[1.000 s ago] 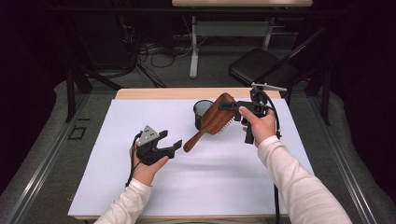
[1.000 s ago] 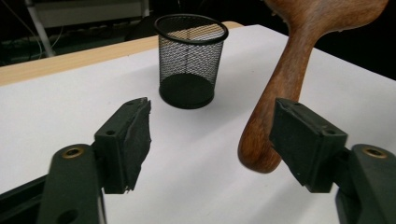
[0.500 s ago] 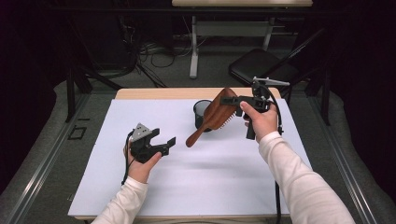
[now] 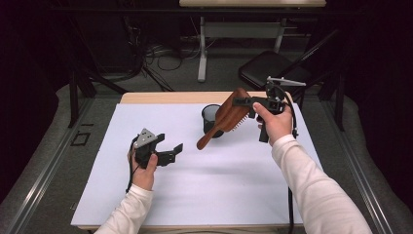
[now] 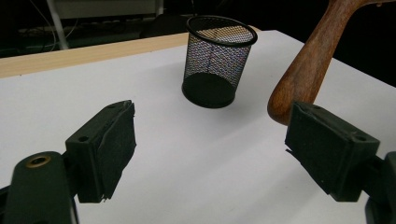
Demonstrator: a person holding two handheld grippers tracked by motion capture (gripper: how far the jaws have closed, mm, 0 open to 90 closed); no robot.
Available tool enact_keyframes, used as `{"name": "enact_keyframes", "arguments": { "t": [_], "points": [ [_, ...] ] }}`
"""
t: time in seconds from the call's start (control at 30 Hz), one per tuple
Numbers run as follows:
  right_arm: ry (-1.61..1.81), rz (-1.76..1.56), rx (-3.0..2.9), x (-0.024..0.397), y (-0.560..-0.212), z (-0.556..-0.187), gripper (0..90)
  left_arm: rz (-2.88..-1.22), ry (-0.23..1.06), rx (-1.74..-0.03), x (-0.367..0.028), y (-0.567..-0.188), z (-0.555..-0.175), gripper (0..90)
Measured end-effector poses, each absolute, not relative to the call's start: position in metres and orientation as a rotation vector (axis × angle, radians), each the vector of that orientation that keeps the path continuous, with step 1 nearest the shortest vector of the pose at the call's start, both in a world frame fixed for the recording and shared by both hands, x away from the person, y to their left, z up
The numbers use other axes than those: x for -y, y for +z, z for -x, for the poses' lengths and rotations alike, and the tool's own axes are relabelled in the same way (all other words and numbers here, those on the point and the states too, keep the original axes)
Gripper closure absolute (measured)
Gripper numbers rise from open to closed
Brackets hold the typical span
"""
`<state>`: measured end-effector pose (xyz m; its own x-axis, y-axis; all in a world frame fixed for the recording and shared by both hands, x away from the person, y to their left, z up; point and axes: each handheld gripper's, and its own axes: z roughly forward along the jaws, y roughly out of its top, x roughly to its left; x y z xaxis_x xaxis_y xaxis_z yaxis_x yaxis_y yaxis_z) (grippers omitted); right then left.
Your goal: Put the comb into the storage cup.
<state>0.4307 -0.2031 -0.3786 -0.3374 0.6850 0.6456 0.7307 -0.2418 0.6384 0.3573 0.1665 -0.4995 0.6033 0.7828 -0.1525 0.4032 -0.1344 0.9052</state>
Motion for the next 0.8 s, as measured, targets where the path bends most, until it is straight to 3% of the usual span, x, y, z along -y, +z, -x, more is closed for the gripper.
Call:
{"name": "enact_keyframes", "arguments": {
  "t": [0.8],
  "points": [
    [-1.715,1.87,1.954,0.21,-0.341,-0.445,50.6,-1.759,0.433,-0.991,-0.169,-0.5,-0.359,16.3]
  ]
}}
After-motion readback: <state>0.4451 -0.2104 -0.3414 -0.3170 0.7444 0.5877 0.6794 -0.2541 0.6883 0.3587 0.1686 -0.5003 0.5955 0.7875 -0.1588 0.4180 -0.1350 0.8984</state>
